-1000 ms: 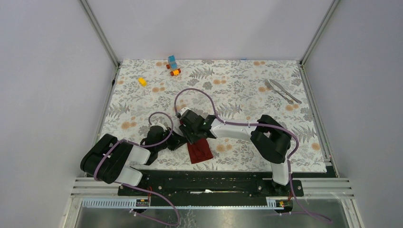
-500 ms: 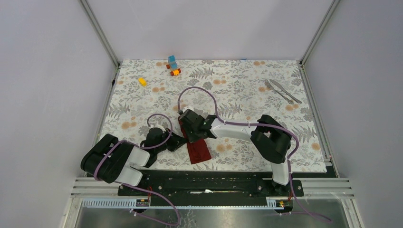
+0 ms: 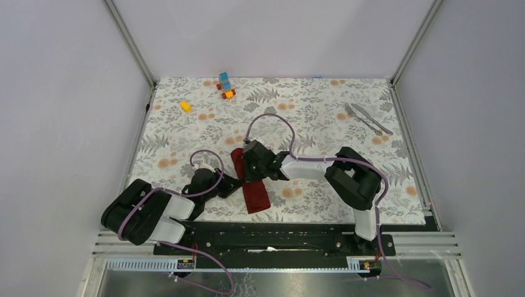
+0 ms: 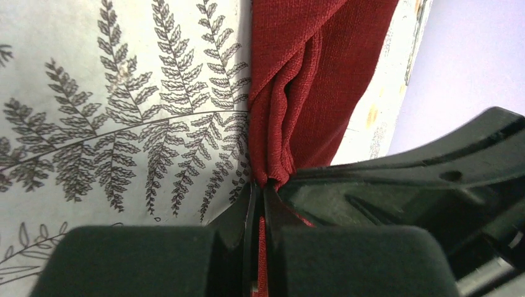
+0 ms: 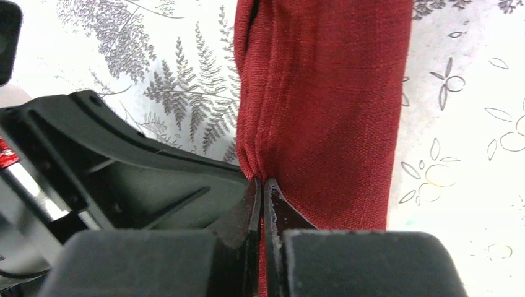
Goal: Fold the napkin into a case and place the utensils inside
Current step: Smooth out the smaller rectangle-folded napkin at the center of the board.
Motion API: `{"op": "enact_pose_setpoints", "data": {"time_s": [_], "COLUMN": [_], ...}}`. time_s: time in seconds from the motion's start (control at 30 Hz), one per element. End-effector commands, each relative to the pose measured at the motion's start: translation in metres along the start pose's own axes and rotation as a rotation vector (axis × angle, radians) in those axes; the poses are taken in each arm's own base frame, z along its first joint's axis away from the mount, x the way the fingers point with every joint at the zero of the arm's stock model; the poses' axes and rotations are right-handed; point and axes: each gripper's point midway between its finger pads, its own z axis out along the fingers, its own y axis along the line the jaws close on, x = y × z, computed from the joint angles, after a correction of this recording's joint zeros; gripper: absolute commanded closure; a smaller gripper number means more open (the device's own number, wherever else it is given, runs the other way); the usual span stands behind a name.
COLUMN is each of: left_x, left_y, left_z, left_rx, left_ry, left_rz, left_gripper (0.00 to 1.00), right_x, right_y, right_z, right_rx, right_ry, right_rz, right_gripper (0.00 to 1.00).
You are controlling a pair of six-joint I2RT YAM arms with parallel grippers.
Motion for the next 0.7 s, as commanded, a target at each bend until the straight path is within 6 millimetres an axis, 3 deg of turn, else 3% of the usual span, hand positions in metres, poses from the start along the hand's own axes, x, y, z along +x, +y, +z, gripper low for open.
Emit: {"op": "enact_pose_setpoints", "data": {"time_s": [0.0,0.2,0.33,0.4,0.47,0.57,0.67], "left_x": [0.002,-0.012,-0.044,-0.065,-0.080,-0.087,-0.090], "left_y": [0.021,0.035,0.010,-0.019,-0.043,-0.077,-0.097], "left_z": [-0.006,-0.020,-0.036,-0.042,-0.038,-0.018,0.003], "left_rx": [-0.072,-0.199,-0.222,-0.147,-0.064,0.044,0.129], "left_ry": [-0.018,-0.062,-0.136,-0.186,-0.191,-0.116,-0.064], "left_rz": [0.032,0.114,0.198,0.237,0.273,0.320,0.341], "left_gripper": [0.93,0.68,0.64,0.66,0.77,0.93,0.96], "right_x": [0.008,0.012,0.012,0.012,0.010,0.009,0.008], "right_y": [-0.016,-0.031,-0.031,-0.028,-0.026,-0.022,-0.020], "right_z": [0.009,0.010,0.008,0.007,0.007,0.007,0.007], "right_rx": [-0.029,-0.029,-0.033,-0.044,-0.055,-0.067,-0.073], "right_ry": [0.007,0.017,0.017,0.021,0.021,0.022,0.022], "right_rz": [0.079,0.081,0.057,0.048,0.043,0.043,0.042], "right_gripper": [1.00,1.00,1.00,0.95,0.92,0.92,0.92]}}
